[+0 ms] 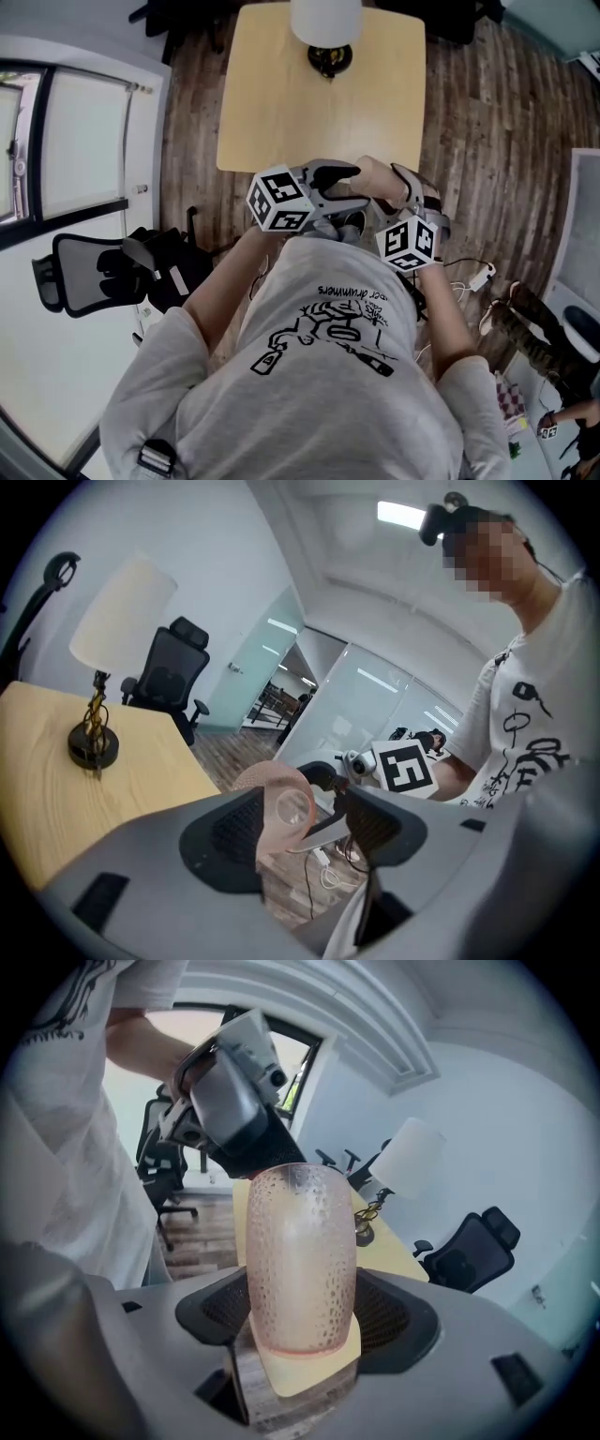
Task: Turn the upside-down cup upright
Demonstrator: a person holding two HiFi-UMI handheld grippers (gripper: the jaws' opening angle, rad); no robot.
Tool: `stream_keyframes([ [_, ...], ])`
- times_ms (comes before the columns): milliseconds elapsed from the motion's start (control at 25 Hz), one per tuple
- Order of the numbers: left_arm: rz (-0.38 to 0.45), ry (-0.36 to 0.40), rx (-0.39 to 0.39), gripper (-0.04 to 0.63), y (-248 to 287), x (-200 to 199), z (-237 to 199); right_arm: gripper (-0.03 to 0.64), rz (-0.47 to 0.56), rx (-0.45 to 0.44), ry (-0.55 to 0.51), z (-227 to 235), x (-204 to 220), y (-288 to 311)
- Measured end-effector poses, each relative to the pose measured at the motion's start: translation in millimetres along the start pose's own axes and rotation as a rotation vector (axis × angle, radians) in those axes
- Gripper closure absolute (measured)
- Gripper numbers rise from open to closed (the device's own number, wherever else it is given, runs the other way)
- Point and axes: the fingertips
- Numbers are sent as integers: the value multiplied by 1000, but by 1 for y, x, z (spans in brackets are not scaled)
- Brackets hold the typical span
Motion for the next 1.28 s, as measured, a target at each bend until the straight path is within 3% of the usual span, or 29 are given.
stream_keyframes([
  [160, 147, 63, -97, 255, -14, -17, -6, 276, 161, 9, 219, 11, -15, -10],
  [320, 192, 100, -143, 236, -11, -21, -12, 276, 390, -53, 473, 17, -33, -20],
  [480, 195, 121, -141, 232, 3, -22, -17, 276, 482, -92, 518, 14, -36, -19],
  [920, 157, 190, -144, 233, 19, -5, -24, 276, 447, -129, 506, -2, -27, 2],
  [1280, 72, 357, -226, 239, 35, 29, -52, 276, 297, -139, 461, -13, 5, 47],
])
Point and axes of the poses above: the fingertips, and each gripper's own axes: y forward along the fingers, z to its right, x out of its underside
